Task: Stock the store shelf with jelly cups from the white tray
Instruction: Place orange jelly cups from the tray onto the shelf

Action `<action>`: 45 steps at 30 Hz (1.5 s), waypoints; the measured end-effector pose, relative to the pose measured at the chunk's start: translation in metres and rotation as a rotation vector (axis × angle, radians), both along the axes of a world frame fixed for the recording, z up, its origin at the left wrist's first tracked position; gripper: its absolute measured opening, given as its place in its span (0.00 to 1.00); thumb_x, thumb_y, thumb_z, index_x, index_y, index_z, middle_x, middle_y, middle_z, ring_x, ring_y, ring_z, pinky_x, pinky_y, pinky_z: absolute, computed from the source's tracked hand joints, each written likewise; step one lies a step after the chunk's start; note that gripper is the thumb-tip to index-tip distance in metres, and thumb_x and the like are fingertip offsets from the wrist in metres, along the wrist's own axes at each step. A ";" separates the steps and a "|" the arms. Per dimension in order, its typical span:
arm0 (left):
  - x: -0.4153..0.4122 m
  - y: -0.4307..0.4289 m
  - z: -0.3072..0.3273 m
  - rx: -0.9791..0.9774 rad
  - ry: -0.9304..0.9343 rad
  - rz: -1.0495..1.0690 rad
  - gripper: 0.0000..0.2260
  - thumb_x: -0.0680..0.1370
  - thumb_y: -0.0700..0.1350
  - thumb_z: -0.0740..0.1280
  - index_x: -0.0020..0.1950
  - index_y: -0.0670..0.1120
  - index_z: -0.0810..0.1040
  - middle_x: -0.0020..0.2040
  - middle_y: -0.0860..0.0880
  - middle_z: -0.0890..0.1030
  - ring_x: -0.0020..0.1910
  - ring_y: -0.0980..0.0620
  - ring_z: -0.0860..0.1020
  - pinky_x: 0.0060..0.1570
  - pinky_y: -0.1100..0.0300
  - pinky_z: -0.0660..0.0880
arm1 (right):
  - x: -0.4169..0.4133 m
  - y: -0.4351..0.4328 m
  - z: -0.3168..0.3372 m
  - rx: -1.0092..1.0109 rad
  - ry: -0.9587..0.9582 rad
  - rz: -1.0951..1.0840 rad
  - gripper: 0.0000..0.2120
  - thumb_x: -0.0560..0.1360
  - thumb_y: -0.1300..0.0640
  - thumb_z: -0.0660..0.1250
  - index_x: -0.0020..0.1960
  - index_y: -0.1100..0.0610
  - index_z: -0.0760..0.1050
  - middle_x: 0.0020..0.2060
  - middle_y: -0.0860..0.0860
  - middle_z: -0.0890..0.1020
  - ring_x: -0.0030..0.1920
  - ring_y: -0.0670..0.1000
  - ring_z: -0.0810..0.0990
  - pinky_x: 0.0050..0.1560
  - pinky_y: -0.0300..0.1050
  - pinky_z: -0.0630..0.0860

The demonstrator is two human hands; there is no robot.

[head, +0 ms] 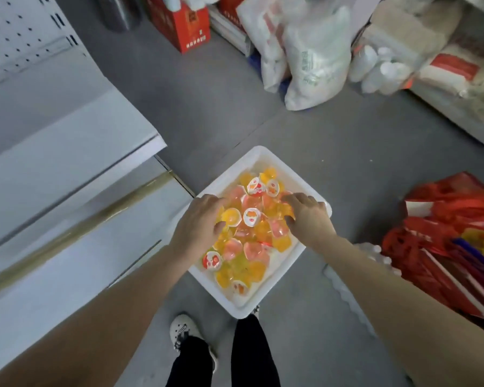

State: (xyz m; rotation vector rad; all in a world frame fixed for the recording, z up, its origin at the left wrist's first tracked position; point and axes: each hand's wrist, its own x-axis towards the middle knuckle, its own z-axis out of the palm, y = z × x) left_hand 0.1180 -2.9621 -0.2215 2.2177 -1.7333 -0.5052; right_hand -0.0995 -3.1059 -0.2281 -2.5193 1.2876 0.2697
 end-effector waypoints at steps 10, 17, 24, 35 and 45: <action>-0.013 -0.027 -0.108 0.179 -0.029 0.050 0.25 0.76 0.49 0.71 0.71 0.48 0.70 0.65 0.47 0.75 0.64 0.45 0.72 0.61 0.52 0.73 | 0.000 -0.006 -0.102 0.129 0.186 0.269 0.27 0.74 0.42 0.68 0.71 0.44 0.69 0.66 0.52 0.71 0.65 0.57 0.70 0.63 0.54 0.66; -0.015 -0.049 -0.130 0.244 -0.191 -0.022 0.22 0.77 0.53 0.69 0.69 0.47 0.72 0.59 0.47 0.80 0.59 0.46 0.73 0.56 0.53 0.76 | 0.009 -0.010 -0.121 0.028 0.256 0.353 0.28 0.74 0.46 0.69 0.72 0.48 0.68 0.62 0.54 0.70 0.60 0.58 0.72 0.62 0.54 0.67; -0.011 -0.029 -0.103 0.279 -0.170 0.023 0.23 0.80 0.50 0.65 0.72 0.43 0.67 0.59 0.44 0.78 0.55 0.44 0.78 0.53 0.52 0.78 | 0.001 -0.003 -0.094 0.039 0.137 0.276 0.29 0.68 0.44 0.74 0.63 0.57 0.72 0.58 0.54 0.75 0.58 0.58 0.74 0.58 0.53 0.70; -0.005 0.014 0.026 0.363 0.110 0.236 0.18 0.81 0.46 0.61 0.71 0.55 0.66 0.59 0.41 0.66 0.43 0.47 0.76 0.47 0.58 0.74 | 0.009 -0.014 0.045 0.149 -0.100 0.118 0.25 0.70 0.56 0.72 0.65 0.55 0.69 0.54 0.54 0.75 0.46 0.59 0.79 0.43 0.46 0.73; 0.013 0.042 0.175 -0.005 0.325 0.364 0.12 0.73 0.50 0.72 0.50 0.54 0.70 0.42 0.52 0.81 0.41 0.51 0.79 0.42 0.55 0.75 | 0.064 -0.010 0.191 -0.127 -0.420 0.294 0.25 0.69 0.51 0.74 0.61 0.57 0.69 0.51 0.57 0.79 0.47 0.61 0.79 0.47 0.48 0.73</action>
